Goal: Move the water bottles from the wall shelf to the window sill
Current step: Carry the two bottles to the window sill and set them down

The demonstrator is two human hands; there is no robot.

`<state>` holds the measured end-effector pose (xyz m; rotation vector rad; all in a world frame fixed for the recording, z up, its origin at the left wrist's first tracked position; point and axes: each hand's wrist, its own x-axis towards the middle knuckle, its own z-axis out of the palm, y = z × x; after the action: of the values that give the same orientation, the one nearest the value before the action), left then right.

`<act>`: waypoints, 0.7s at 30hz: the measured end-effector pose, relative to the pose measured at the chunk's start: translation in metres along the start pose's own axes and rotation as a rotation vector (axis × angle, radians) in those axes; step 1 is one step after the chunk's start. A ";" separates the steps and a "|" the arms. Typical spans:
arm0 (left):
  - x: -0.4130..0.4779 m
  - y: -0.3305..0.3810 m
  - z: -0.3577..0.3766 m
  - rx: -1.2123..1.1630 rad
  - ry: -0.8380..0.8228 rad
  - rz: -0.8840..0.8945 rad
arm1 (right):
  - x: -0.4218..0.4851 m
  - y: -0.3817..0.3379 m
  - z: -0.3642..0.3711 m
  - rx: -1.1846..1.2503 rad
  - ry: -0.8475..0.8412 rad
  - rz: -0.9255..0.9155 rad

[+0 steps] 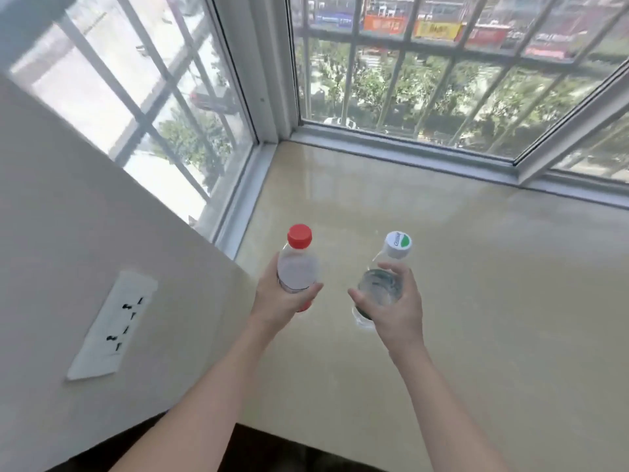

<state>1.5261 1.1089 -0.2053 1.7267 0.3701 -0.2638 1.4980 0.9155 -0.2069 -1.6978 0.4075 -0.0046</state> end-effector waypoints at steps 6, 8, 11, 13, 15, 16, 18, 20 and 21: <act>0.068 -0.070 0.008 0.014 0.053 0.060 | 0.053 0.074 0.027 -0.086 -0.015 -0.049; 0.085 -0.085 0.008 0.028 0.069 0.096 | 0.066 0.089 0.036 -0.100 -0.007 -0.075; 0.100 -0.099 0.008 0.061 0.067 0.162 | 0.079 0.107 0.049 -0.099 0.000 -0.089; 0.106 -0.105 0.008 0.064 0.068 0.189 | 0.085 0.116 0.054 -0.107 -0.015 -0.095; 0.109 -0.111 0.008 0.091 0.069 0.212 | 0.088 0.122 0.056 -0.130 -0.027 -0.100; 0.111 -0.115 0.009 0.090 0.061 0.222 | 0.087 0.126 0.056 -0.133 -0.022 -0.099; 0.115 -0.122 0.008 0.095 0.042 0.227 | 0.085 0.131 0.059 -0.144 -0.013 -0.094; 0.118 -0.127 0.008 0.118 0.019 0.218 | 0.082 0.134 0.062 -0.163 -0.003 -0.094; 0.119 -0.130 0.008 0.137 0.008 0.213 | 0.081 0.134 0.063 -0.161 0.002 -0.096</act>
<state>1.5855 1.1338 -0.3694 1.8863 0.1749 -0.1298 1.5535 0.9390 -0.3650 -1.8751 0.3347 -0.0451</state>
